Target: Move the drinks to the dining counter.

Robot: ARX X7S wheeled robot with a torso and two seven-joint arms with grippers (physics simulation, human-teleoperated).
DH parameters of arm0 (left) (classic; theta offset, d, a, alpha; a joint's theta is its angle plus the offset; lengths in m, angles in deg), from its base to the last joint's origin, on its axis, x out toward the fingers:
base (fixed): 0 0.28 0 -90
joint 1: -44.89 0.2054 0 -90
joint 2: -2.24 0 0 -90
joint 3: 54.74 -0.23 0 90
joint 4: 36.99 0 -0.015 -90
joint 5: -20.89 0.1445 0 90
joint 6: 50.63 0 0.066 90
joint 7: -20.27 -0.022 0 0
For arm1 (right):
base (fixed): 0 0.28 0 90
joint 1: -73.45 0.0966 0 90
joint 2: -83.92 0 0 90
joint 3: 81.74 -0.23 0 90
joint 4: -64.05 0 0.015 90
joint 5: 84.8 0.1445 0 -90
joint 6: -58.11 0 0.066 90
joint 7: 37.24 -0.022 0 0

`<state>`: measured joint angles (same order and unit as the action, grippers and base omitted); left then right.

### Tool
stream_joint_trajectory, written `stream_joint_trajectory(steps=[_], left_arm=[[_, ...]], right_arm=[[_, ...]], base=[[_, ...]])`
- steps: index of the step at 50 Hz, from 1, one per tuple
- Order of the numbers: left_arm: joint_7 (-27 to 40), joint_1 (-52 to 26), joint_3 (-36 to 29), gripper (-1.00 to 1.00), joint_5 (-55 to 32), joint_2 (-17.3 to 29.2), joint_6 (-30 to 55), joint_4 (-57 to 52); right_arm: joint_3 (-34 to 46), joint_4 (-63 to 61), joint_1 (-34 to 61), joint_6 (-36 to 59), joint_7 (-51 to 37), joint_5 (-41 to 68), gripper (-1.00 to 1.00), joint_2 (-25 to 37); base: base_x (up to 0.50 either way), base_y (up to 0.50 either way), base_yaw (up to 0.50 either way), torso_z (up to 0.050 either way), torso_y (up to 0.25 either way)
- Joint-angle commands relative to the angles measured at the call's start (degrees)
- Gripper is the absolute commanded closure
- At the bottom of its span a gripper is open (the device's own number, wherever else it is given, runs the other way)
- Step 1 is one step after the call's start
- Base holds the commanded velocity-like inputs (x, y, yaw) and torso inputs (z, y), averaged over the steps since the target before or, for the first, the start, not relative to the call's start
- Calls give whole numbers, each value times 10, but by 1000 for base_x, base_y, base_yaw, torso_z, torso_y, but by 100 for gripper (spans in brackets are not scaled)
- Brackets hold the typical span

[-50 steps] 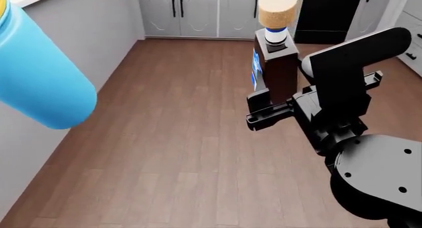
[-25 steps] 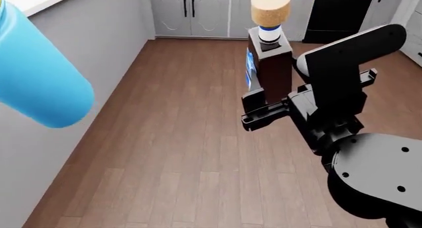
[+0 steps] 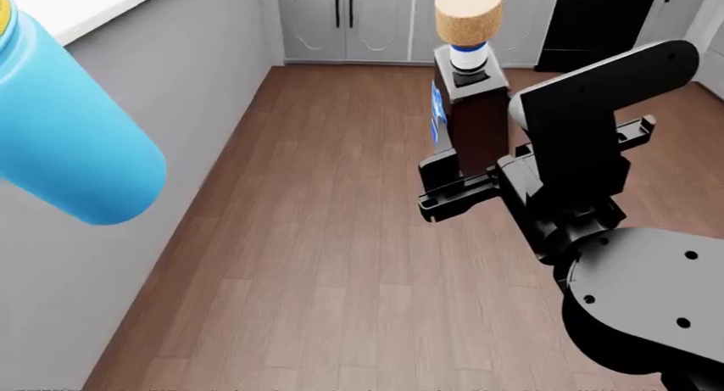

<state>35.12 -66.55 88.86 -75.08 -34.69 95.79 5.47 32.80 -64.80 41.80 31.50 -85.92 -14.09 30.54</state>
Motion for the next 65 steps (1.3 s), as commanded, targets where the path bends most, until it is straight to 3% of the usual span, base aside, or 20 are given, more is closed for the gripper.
stream_joint_trajectory(steps=[1, 23, 29, 34, 38, 44, 50, 65], left_arm=[[15, -3, 6, 100, -11, 0, -5, 4], [16, -5, 4, 100, -14, 10, -8, 9], [41, 15, 74, 100, -73, 36, 0, 8], [98, 37, 192, 100, -187, 97, 16, 23], [104, 44, 227, 100, -207, 96, 33, 26], [96, 39, 211, 100, -190, 87, 29, 23], [106, 29, 172, 100, -181, 117, -6, 26], [113, 18, 131, 100, -154, 127, -39, 26]], right_arm=[[-9, 2, 15, 25, -15, -26, 100, -4], [-10, 23, 27, 34, -28, 0, 100, -9], [-8, 26, 49, 46, -37, 13, 100, -17], [-12, 31, 88, 62, -51, 38, 100, -31], [-10, 26, 100, 69, -62, 52, 100, -37], [-15, 26, 111, 75, -73, 68, 100, -35], [-15, 20, 97, 63, -64, 58, 100, -28], [-13, 16, 71, 41, -44, 33, 100, -14]], base=[[-483, -299, 0, 0, 0], [-420, -300, 0, 0, 1], [-499, -31, 0, 2, 4], [-499, -31, 0, 0, 2], [-499, -31, 0, 0, 2], [-499, -31, 0, 2, 2], [-499, -31, 0, 0, 3], [-499, -31, 0, 1, 2]])
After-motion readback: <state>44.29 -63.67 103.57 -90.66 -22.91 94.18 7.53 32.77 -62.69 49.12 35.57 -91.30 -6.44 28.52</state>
